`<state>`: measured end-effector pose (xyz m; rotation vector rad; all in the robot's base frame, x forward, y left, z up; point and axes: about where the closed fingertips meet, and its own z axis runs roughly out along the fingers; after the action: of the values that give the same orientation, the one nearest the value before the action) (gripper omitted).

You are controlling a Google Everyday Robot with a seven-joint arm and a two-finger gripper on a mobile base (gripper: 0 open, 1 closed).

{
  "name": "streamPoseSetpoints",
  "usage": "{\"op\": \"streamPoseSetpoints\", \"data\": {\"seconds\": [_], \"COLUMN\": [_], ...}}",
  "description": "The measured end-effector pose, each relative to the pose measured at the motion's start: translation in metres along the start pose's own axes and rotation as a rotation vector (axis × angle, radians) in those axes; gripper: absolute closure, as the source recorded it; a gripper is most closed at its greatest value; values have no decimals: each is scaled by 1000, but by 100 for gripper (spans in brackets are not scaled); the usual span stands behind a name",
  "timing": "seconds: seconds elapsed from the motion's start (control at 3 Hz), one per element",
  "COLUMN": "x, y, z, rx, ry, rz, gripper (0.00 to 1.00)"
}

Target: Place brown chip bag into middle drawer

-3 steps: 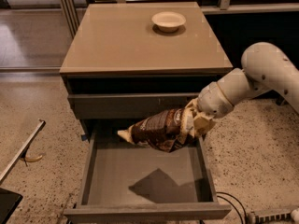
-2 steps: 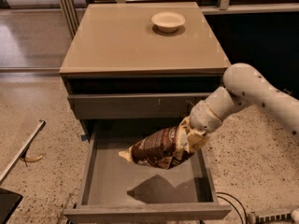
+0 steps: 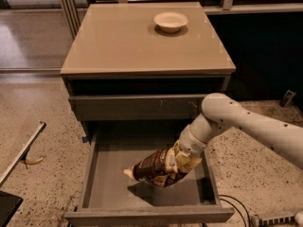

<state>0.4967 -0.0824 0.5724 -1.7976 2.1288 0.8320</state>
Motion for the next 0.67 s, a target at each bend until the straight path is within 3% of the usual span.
{"op": "streamPoseSetpoints", "data": {"seconds": [0.33,0.67], "x": [16,24], "y": [-17,-24], "z": [36,65], "rx": [66,84], "ry": [78,119], "rz": [115,169], "gripper": [100,81]}}
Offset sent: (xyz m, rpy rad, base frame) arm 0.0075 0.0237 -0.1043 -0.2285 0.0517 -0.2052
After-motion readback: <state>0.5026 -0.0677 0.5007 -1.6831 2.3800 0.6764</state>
